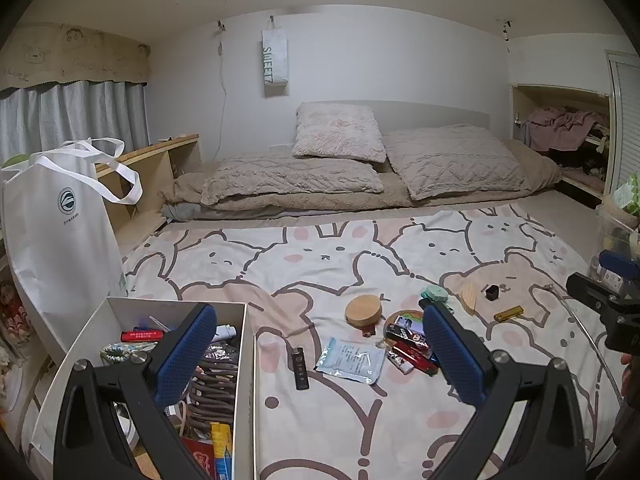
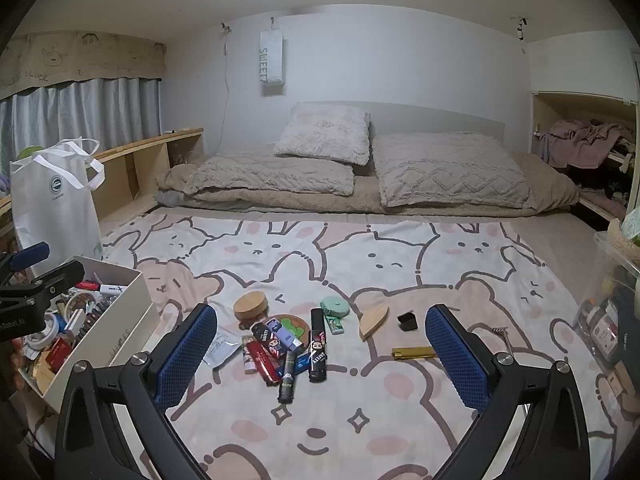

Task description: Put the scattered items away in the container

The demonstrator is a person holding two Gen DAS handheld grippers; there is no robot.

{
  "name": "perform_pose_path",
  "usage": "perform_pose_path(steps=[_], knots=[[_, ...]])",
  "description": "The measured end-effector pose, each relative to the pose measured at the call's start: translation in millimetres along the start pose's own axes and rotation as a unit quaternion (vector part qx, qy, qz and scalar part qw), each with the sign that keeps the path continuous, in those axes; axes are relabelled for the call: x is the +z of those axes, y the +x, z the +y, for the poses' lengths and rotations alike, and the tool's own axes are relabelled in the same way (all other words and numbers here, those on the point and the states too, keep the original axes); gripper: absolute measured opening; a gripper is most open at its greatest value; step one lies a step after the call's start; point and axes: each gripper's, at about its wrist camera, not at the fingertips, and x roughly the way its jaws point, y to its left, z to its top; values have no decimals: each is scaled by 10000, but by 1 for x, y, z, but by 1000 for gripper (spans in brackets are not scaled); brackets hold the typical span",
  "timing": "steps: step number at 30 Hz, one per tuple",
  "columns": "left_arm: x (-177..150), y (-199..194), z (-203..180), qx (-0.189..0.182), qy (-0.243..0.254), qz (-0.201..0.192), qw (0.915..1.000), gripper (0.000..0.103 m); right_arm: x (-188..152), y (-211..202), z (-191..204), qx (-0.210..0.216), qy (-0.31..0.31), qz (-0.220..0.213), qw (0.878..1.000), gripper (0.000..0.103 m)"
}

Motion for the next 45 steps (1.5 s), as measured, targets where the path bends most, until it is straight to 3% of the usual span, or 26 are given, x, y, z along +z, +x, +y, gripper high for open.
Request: perform_pose_path(steps=[45], knots=[[-4, 2, 3, -35, -3, 19, 10000, 103, -2, -1, 6, 8, -42, 11, 10000, 103]])
